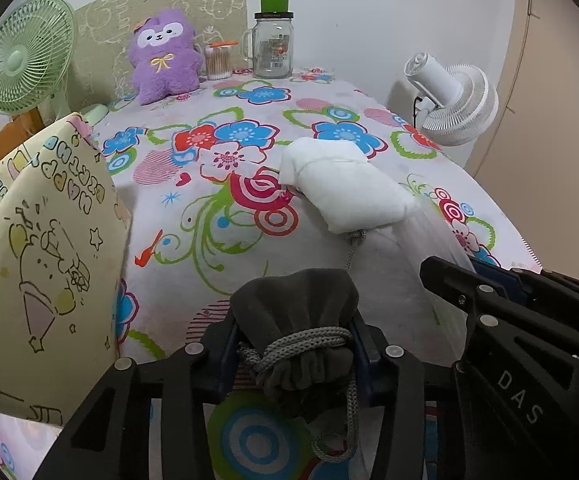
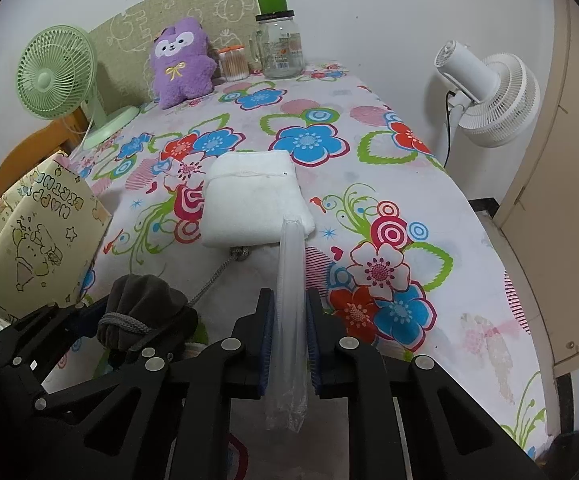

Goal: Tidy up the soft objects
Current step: 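Grasp the grey drawstring pouch with the left tool while the right tool grasps the clear plastic sleeve, then lift and carry the pouch and plastic sleeve over the fabric box with both tools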

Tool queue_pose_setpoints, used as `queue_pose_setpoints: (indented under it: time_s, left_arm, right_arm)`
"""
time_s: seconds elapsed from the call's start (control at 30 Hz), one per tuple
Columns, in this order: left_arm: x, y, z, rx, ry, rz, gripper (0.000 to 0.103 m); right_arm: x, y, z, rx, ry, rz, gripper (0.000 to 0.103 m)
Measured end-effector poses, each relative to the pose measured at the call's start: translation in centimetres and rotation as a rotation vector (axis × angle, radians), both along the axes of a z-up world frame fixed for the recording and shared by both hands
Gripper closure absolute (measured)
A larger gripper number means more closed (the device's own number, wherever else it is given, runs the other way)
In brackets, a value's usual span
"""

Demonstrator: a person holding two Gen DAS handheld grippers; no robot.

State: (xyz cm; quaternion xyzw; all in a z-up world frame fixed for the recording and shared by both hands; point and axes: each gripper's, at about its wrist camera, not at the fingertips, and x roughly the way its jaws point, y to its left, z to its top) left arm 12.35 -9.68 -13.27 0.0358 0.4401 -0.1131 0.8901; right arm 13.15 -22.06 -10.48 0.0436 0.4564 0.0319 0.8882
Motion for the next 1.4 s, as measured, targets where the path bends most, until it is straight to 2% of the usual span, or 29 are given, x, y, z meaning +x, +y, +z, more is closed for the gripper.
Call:
queue_pose_setpoints:
  time_s: [1.4]
  left_arm:
    - [-6.5,1.7,6.9,-0.008,-0.198,0.017,0.058]
  right_arm:
    - [-6.6,2.8,7.5,-0.035,-0.186,0.030,0.087]
